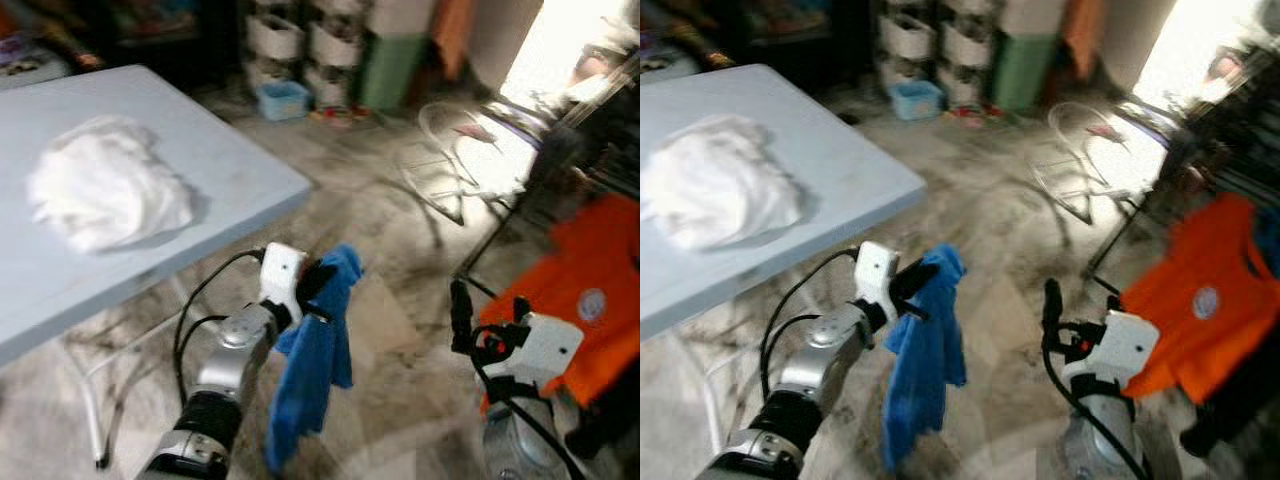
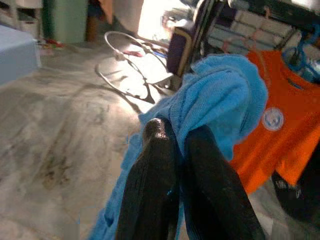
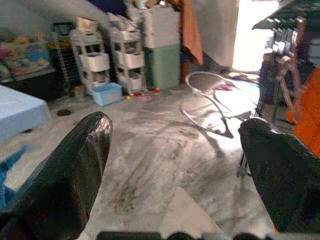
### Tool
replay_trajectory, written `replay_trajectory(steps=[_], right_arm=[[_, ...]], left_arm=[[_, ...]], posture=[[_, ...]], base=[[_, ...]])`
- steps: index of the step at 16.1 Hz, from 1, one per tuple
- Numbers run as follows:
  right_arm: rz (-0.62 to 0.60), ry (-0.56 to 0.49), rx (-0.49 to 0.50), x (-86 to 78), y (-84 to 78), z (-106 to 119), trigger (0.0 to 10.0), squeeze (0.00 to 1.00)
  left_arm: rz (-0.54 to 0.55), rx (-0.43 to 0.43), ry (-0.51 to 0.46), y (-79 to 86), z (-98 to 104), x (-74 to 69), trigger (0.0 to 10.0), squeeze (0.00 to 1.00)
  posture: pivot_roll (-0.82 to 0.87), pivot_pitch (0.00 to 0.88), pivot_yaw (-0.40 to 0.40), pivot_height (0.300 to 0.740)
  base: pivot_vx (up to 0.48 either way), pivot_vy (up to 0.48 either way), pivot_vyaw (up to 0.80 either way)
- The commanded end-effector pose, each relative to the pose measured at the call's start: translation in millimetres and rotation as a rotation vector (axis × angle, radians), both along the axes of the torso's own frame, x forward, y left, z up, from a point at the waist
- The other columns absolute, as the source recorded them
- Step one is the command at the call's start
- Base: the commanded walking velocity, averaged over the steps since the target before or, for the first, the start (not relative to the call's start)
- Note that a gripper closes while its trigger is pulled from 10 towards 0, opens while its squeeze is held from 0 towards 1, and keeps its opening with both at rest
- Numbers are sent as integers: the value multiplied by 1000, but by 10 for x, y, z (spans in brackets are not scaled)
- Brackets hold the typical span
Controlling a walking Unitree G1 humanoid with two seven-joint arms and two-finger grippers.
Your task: Hang hanger
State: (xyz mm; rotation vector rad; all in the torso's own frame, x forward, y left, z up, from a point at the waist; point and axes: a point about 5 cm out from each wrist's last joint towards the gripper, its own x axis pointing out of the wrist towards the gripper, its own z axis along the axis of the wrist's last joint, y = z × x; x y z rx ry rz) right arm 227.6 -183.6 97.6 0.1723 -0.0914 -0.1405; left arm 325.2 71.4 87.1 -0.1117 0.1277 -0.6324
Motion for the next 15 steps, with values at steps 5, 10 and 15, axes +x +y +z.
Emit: replay_trajectory(steps=[5, 10, 15], right_arm=[[-23, -1, -9, -21, -46, -7, 10000, 0], [-23, -4, -16, -10, -57, 2, 10000, 0], [-22, 7, -17, -26, -54, -23, 10000, 0]], left_arm=[[-79, -31, -33, -130, 107, 19, 10000, 0], [-79, -31, -18, -129, 72, 3, 10000, 0], [23, -3, -12, -100, 40, 33, 10000, 0]], posture=[[97, 7, -85, 740], [100, 6, -89, 740], [95, 6, -94, 740]], base=[[127, 0, -783], [180, 0, -521], [0, 0, 0]])
